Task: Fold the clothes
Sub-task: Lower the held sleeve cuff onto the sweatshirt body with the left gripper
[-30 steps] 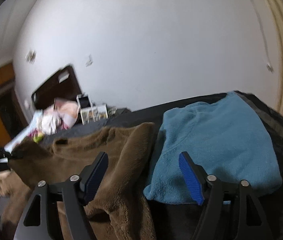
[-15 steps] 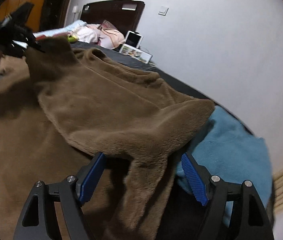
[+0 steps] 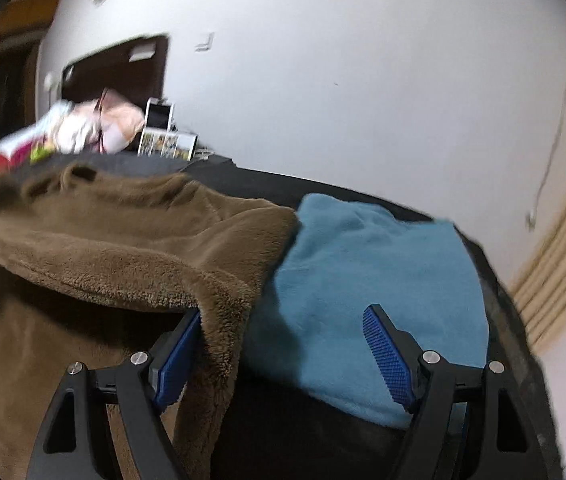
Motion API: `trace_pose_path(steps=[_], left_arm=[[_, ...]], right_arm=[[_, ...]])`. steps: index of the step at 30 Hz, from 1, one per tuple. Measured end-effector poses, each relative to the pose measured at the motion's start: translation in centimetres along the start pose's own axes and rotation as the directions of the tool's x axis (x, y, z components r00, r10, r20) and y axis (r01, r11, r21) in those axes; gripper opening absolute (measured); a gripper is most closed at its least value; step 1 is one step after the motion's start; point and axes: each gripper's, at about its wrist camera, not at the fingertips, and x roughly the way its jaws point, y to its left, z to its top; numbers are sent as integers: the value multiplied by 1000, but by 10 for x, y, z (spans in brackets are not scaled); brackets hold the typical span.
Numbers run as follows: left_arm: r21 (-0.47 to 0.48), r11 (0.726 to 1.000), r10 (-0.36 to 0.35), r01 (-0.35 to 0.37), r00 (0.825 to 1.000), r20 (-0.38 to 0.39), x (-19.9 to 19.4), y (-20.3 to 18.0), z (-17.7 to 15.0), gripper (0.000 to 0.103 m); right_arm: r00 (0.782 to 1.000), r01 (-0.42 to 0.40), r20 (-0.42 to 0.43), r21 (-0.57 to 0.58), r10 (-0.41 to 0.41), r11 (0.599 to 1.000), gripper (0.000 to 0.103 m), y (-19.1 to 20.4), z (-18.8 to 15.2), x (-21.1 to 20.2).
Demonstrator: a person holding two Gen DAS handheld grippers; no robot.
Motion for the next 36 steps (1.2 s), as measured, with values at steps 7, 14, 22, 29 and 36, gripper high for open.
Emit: trace_pose_path(steps=[7, 14, 22, 29, 36], left_arm=[[146, 983, 125, -112, 988, -87, 18, -10, -43, 34], [186, 974, 143, -130, 988, -57, 14, -11, -54, 46], [117, 991, 65, -57, 996, -62, 10, -1, -49, 60], [42, 999, 15, -12, 997, -77, 8, 11, -31, 66], [50, 997, 66, -62, 993, -98, 29, 9, -22, 65]], right_arm=[[996, 28, -80, -35, -31, 999, 80, -4, -22, 2], [997, 44, -56, -43, -46, 998, 80, -10, -22, -30], [987, -141, 65, -83, 147, 987, 82, 27, 27, -57], [932, -358, -114, -173, 343, 918, 82, 83, 56, 19], [967, -210, -176, -138, 184, 968, 82, 68, 31, 73]])
